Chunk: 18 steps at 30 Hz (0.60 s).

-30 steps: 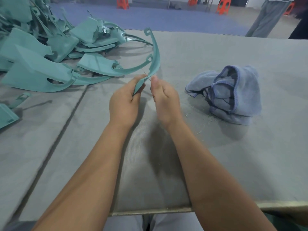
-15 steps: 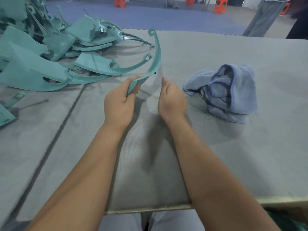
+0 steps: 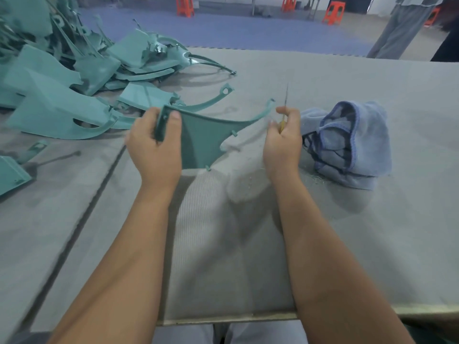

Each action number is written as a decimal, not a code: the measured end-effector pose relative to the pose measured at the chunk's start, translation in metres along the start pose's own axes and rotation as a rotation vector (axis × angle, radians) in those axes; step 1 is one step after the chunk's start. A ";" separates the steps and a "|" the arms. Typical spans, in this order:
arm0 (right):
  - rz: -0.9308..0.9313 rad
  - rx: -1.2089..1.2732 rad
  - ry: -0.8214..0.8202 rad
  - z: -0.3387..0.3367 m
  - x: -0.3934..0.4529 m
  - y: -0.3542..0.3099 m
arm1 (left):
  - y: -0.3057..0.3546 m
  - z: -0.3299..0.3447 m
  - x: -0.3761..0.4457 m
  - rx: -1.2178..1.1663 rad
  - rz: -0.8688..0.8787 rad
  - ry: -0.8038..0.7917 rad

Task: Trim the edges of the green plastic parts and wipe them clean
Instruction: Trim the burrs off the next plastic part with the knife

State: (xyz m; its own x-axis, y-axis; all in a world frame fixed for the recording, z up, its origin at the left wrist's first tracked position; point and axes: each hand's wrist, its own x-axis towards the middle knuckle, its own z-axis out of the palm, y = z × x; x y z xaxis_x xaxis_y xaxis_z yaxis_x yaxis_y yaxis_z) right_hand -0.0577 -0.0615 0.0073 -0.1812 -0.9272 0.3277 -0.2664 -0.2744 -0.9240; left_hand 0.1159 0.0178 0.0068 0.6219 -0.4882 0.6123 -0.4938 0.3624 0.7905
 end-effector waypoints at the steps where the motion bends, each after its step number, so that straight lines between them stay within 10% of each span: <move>1: -0.030 -0.031 -0.038 -0.001 -0.001 0.000 | 0.000 -0.002 0.002 -0.018 -0.017 0.013; 7: -0.255 -0.351 -0.201 -0.006 -0.002 -0.004 | 0.001 -0.013 0.011 -0.012 -0.092 0.128; 18: -0.093 -0.154 -0.125 -0.011 0.004 -0.019 | 0.014 -0.001 0.006 -0.041 -0.305 0.294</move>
State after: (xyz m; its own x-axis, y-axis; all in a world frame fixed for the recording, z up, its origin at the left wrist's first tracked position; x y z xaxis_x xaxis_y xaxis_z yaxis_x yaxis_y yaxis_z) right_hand -0.0636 -0.0568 0.0284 -0.0329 -0.9267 0.3743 -0.4200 -0.3270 -0.8466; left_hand 0.1131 0.0207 0.0210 0.8855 -0.3332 0.3239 -0.2394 0.2702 0.9326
